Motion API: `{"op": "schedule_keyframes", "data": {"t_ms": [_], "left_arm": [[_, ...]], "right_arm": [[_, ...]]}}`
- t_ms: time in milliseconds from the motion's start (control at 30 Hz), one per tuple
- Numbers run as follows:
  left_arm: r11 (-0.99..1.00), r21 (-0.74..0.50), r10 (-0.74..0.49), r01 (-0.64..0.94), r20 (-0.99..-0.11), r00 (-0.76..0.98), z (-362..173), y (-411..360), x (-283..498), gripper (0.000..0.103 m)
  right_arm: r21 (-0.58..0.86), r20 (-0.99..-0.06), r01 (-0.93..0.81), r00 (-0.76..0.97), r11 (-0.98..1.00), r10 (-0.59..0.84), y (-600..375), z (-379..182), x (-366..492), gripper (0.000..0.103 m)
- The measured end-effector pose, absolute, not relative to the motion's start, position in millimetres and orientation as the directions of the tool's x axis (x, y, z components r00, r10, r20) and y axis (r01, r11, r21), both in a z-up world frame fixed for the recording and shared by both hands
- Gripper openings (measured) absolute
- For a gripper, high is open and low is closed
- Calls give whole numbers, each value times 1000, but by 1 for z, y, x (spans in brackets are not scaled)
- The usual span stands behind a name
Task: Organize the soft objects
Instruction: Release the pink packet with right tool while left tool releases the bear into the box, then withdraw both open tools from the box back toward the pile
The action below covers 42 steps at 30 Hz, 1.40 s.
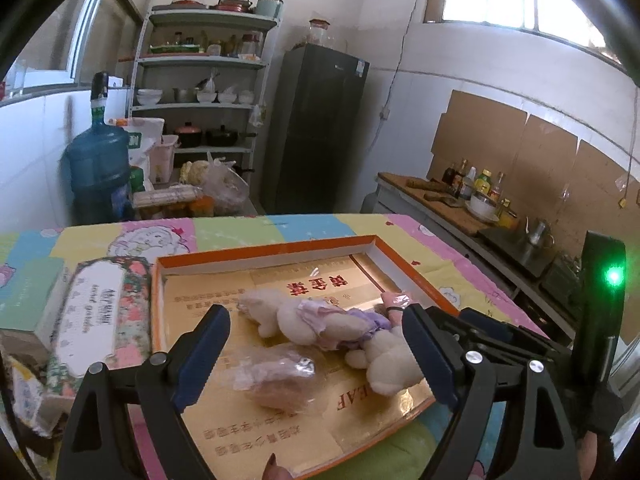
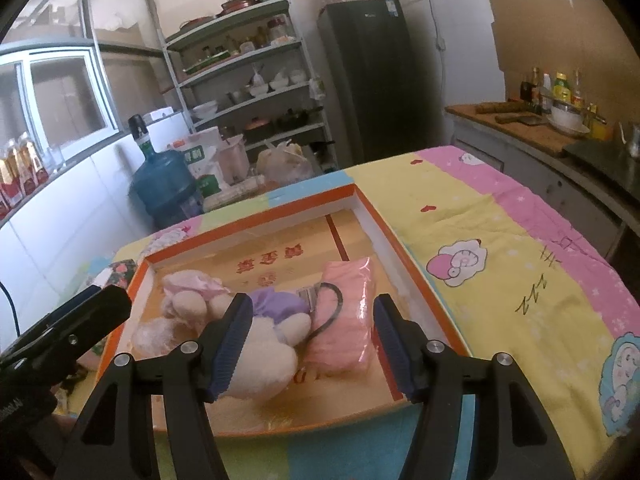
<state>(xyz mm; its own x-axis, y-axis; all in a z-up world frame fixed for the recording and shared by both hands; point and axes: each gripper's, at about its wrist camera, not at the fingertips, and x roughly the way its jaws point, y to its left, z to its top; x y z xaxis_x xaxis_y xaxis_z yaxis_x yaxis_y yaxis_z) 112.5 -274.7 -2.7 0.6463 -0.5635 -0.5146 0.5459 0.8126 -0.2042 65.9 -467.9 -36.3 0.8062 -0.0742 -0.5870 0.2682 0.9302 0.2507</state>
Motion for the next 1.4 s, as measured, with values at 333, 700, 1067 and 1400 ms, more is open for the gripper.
{"op": "schedule_keyframes", "data": {"t_ms": [333, 700, 1067, 1400], "left_arm": [[843, -142, -524, 518, -432, 734, 17, -233, 79, 88], [865, -127, -494, 485, -384, 780, 24, -182, 49, 88], [908, -120, -416, 402, -390, 821, 17, -124, 29, 93], [944, -144, -329, 295, -410, 851, 7, -57, 9, 91]], "right_arm": [[244, -539, 214, 841, 946, -52, -433, -15, 48, 65], [264, -522, 155, 853, 952, 5, -393, -5, 33, 65], [253, -507, 66, 859, 965, 74, -335, 0, 26, 65], [221, -508, -22, 851, 975, 135, -268, -7, 24, 65]]}}
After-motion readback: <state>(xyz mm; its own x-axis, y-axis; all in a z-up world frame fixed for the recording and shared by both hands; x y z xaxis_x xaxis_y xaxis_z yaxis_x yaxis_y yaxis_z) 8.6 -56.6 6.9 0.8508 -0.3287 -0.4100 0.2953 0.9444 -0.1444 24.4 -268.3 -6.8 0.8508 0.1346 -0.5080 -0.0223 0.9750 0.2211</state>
